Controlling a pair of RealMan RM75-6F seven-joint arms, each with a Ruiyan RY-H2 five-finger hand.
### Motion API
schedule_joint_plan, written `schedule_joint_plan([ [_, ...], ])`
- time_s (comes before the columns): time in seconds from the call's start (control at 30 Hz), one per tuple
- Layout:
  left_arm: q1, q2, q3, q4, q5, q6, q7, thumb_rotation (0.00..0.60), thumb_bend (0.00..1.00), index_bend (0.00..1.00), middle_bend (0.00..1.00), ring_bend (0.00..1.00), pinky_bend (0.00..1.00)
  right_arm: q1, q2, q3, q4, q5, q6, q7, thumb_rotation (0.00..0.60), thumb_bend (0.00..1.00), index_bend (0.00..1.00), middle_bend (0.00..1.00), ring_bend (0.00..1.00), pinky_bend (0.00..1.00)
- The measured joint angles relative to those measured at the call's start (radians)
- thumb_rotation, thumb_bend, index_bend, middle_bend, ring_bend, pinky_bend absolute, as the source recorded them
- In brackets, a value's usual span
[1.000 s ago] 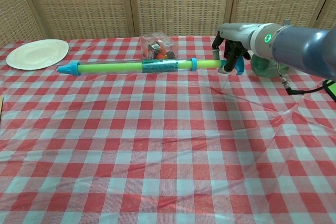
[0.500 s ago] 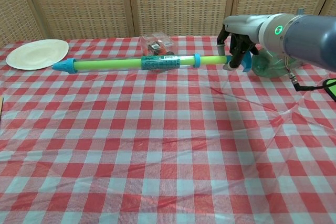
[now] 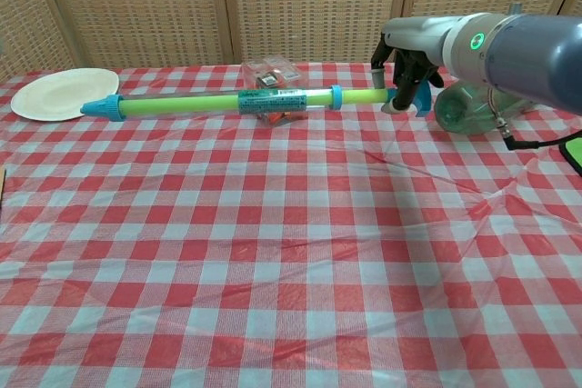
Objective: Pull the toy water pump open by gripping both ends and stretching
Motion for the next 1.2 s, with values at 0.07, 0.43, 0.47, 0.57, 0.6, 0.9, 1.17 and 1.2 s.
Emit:
schedule_joint_plan([
  [0.07, -0.036, 0.006, -0.008, -0.003, -0.055, -0.03, 0.014, 0.6, 0.18, 0.45, 0.94, 0.83, 0.7, 0.005, -0.006, 0.001, 0.005, 0.003, -0.003, 0.003, 0.6, 0.51, 0.81, 1.0, 1.0, 0.78],
  [0.43, -0.243, -0.003, -0.003, -0.032, -0.375, -0.038, 0.194, 0.6, 0.17, 0.38, 0.94, 0.83, 0.7, 0.022, -0.032, -0.004, 0.037, 0.007, -0.002, 0.02, 0.6, 0.51, 0.81, 1.0, 1.0, 0.78],
  [0.47, -0.258, -0.008, 0.0, -0.036, -0.397, -0.025, 0.211, 0.6, 0.17, 0.38, 0.94, 0.83, 0.7, 0.024, -0.033, -0.004, 0.039, 0.008, -0.002, 0.021, 0.6, 0.51, 0.81, 1.0, 1.0, 0.78],
  [0.57, -0.291, -0.017, 0.005, -0.048, -0.448, -0.006, 0.235, 0.6, 0.17, 0.38, 0.94, 0.83, 0.7, 0.026, -0.037, -0.005, 0.042, 0.008, -0.001, 0.023, 0.6, 0.51, 0.81, 1.0, 1.0, 0.78],
  [0.6, -0.301, -0.019, 0.007, -0.051, -0.461, -0.003, 0.24, 0.6, 0.17, 0.38, 0.94, 0.83, 0.7, 0.027, -0.037, -0.005, 0.043, 0.008, -0.001, 0.023, 0.6, 0.51, 0.81, 1.0, 1.0, 0.78],
  [0.9, -0.38, -0.038, 0.034, -0.085, -0.571, 0.026, 0.301, 0.6, 0.16, 0.39, 0.94, 0.83, 0.7, 0.033, -0.05, -0.009, 0.059, 0.015, -0.006, 0.031, 0.6, 0.51, 0.81, 1.0, 1.0, 0.78],
  [1.17, -0.415, -0.075, 0.059, -0.098, -0.611, 0.05, 0.313, 0.6, 0.17, 0.39, 0.94, 0.83, 0.7, 0.035, -0.059, -0.01, 0.069, 0.01, -0.003, 0.04, 0.6, 0.51, 0.81, 1.0, 1.0, 0.78],
  [1.2, -0.418, -0.079, 0.062, -0.098, -0.613, 0.054, 0.313, 0.6, 0.17, 0.39, 0.94, 0.83, 0.7, 0.035, -0.059, -0.01, 0.069, 0.01, -0.002, 0.04, 0.6, 0.51, 0.81, 1.0, 1.0, 0.78],
])
